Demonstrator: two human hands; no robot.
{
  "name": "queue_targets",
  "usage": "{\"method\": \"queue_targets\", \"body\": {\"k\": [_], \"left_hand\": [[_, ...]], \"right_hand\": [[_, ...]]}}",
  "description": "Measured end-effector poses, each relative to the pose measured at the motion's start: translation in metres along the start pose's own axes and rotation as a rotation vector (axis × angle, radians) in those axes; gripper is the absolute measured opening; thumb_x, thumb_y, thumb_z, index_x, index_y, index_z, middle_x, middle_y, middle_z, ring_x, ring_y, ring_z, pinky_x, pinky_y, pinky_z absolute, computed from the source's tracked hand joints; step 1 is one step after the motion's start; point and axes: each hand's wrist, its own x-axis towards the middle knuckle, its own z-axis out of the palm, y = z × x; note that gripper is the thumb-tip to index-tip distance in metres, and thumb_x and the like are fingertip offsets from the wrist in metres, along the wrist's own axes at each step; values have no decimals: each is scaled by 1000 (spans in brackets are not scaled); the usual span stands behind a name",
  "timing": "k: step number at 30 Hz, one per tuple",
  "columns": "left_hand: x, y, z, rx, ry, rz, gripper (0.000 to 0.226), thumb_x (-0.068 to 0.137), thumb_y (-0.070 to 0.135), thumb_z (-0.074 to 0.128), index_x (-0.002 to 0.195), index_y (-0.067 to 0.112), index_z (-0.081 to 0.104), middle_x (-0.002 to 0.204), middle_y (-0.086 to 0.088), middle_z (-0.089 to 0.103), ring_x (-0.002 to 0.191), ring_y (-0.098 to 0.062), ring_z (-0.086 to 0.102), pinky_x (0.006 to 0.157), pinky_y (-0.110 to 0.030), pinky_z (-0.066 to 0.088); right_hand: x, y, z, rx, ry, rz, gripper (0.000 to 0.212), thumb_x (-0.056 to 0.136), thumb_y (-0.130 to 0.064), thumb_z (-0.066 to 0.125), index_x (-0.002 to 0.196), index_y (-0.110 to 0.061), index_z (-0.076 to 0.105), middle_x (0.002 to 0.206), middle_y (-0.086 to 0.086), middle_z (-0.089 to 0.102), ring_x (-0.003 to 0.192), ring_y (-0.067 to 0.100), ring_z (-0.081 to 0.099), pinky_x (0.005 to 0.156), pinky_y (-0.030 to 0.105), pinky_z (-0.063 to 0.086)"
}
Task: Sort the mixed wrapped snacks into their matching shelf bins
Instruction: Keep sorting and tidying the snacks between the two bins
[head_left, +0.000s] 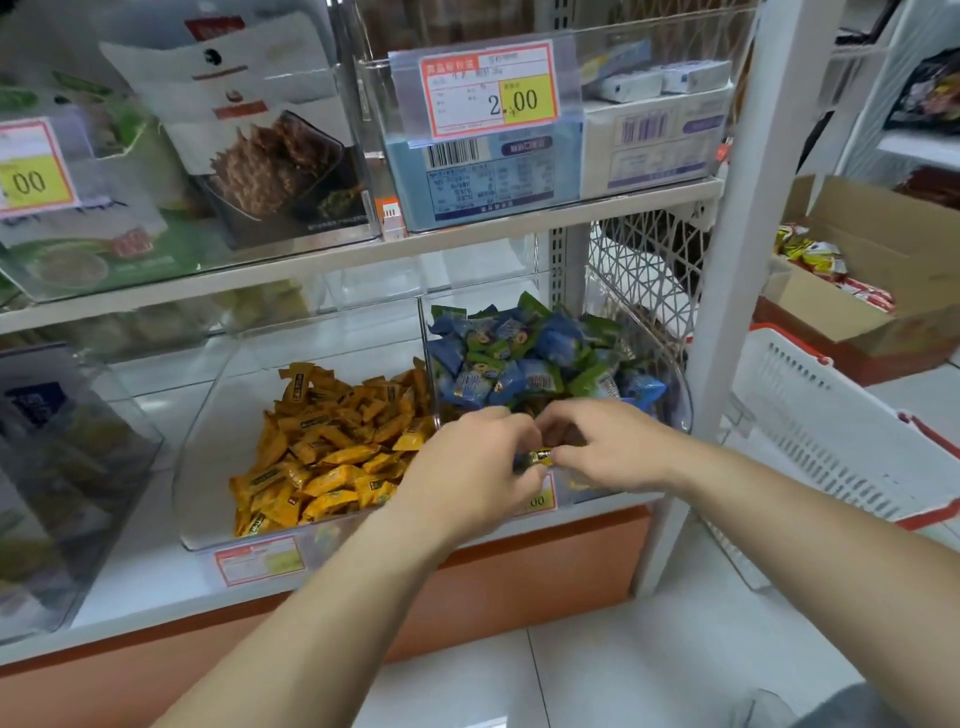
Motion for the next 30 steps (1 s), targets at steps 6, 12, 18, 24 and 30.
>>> {"method": "queue_targets", "body": {"k": [6,12,18,24,30], "left_hand": [[5,-10,4,175,-38,-14,39,84,55,58,110,27,65,108,5,56,93,-20,60,71,-33,52],[0,-16,4,155,-95,80,27,87,40,66,107,24,73,108,3,46,99,-20,39,83,-36,46],[-4,-16,-1,193,-100,76,20,89,34,61,105,27,70,98,2,58,89,-22,60,69,-37,51],[-3,-8,15,332,-121,21,45,82,42,57,121,21,52,97,-4,66,96,-27,57,73,-38,51],[7,-4,19,338,-214,0,46,79,53,61,114,24,57,106,0,66,97,-26,59,79,-37,49]], "right_hand": [[12,-1,9,-125,-65,45,12,86,-42,54,89,-32,48,82,-17,50,84,19,53,61,29,38],[21,-2,8,-8,-153,132,33,76,-55,54,96,-28,52,94,-6,59,89,17,55,68,34,43],[20,1,4,70,-163,126,23,83,-43,66,99,-29,59,94,-4,64,86,15,59,70,34,46],[16,1,6,14,-143,48,28,83,-42,63,78,-15,63,80,4,56,76,22,55,69,38,46],[9,5,0,-35,-209,56,27,71,-46,61,90,-26,62,82,-3,65,77,18,58,69,39,48]]}}
